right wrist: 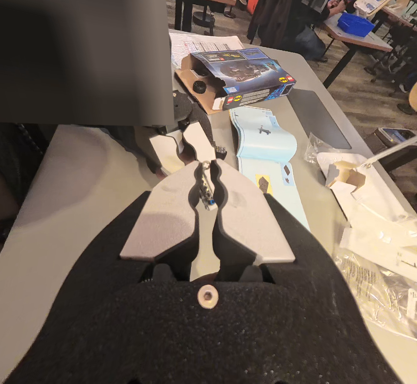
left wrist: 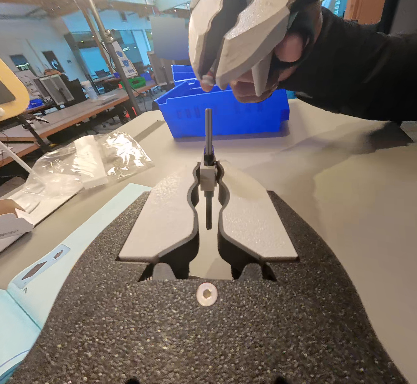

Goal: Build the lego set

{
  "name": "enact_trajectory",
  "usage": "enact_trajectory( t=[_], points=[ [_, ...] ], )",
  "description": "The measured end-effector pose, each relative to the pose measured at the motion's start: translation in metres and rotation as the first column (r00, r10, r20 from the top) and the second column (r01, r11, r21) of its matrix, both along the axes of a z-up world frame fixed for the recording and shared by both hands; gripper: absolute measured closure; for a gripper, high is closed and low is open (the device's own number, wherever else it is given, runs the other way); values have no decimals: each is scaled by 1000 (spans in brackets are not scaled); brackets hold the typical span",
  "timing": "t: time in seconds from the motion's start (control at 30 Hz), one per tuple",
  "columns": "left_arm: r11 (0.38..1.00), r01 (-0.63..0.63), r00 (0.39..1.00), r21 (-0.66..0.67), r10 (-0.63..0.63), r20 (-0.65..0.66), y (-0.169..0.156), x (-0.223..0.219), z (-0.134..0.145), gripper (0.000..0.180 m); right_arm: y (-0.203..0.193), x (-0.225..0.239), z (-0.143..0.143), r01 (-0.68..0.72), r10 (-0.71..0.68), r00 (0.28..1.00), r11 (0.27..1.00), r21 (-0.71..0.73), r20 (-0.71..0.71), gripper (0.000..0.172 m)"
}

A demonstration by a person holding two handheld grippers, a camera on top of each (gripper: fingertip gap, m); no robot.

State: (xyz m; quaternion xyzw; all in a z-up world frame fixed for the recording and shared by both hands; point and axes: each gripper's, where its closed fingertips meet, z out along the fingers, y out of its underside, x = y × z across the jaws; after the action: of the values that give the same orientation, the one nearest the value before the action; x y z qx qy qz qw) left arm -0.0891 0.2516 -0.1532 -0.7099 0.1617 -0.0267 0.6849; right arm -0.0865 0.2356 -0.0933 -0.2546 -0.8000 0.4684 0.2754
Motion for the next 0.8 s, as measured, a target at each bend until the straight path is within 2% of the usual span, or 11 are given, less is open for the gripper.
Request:
enact_trajectory(
  t=[0.37, 0.8],
  points=[
    [998, -28, 998, 50, 31, -58, -6, -7, 6, 169, -12, -1, -1, -56, 55, 998, 998, 43, 18, 165],
    [984, -140, 972, 111, 158, -175, -4, -17, 8, 169, -10, -8, -2, 32, -32, 999, 999, -37, -2, 165]
  ],
)
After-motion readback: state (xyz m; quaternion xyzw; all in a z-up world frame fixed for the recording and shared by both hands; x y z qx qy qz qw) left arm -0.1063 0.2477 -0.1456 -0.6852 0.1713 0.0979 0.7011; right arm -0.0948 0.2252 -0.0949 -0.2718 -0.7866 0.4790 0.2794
